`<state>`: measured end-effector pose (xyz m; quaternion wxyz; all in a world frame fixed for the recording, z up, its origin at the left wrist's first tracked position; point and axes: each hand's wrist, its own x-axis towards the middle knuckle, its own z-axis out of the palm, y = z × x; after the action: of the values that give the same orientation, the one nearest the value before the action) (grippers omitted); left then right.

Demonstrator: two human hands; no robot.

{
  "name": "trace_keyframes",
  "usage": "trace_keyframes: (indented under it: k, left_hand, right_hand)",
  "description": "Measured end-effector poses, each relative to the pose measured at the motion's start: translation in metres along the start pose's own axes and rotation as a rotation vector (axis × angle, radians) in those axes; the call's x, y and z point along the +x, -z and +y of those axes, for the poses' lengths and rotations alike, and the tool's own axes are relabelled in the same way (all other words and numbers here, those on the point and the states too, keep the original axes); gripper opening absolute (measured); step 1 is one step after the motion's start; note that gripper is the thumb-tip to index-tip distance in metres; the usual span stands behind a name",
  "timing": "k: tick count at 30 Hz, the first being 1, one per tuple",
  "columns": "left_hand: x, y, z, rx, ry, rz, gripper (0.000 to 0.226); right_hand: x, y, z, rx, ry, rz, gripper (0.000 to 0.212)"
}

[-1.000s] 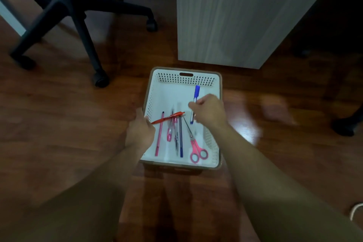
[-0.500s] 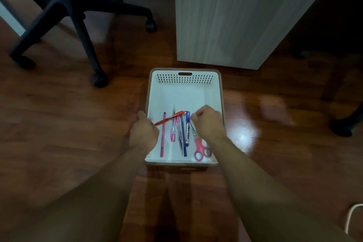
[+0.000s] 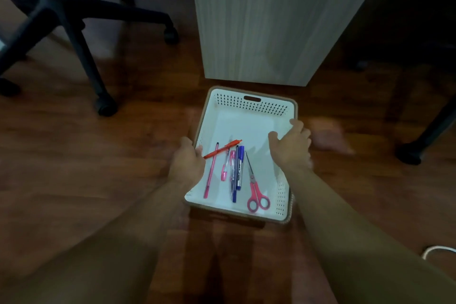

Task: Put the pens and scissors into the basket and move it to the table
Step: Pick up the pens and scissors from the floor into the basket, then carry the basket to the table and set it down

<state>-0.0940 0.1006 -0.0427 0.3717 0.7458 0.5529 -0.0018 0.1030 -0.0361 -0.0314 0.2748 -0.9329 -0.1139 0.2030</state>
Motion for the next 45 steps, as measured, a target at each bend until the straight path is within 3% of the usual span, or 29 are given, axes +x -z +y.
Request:
trace_keyframes:
  k: [4,7,10,15,18,26,28,37,45]
  left_hand:
    - [0.004,-0.007,0.010,-0.015,-0.015,-0.014,0.019]
    - [0.009,-0.010,0.012,-0.024,0.008,-0.009,0.021]
    - [0.012,-0.013,0.012,-0.045,-0.010,-0.012,0.027]
    - [0.012,-0.015,0.012,-0.092,-0.055,-0.022,0.033]
    - [0.017,-0.012,0.014,-0.162,-0.087,-0.037,0.046]
    - [0.006,-0.004,0.007,-0.268,0.015,-0.124,0.045]
    - [-0.008,0.056,0.026,-0.249,0.097,-0.194,0.045]
    - [-0.029,0.098,0.029,-0.264,0.082,-0.176,0.040]
    - [-0.128,0.256,0.138,-0.268,0.026,-0.213,0.037]
  right_hand:
    - [-0.002,0.004,0.027,0.189,0.075,0.024,0.053]
    - [-0.001,0.005,0.035,0.263,0.089,0.013,0.060]
    - [0.008,0.006,0.042,0.265,-0.004,-0.057,0.070]
    - [0.028,0.006,0.046,0.447,-0.213,-0.212,0.038]
    - [0.034,0.007,0.041,0.497,-0.243,-0.254,0.038]
    - [0.027,0.011,0.035,0.495,-0.282,-0.280,0.044]
    - [0.000,0.037,-0.005,0.487,-0.359,-0.276,0.044]
    - [-0.035,0.061,-0.035,0.490,-0.331,-0.296,0.036]
    - [-0.122,0.221,-0.136,0.615,-0.376,-0.284,0.035]
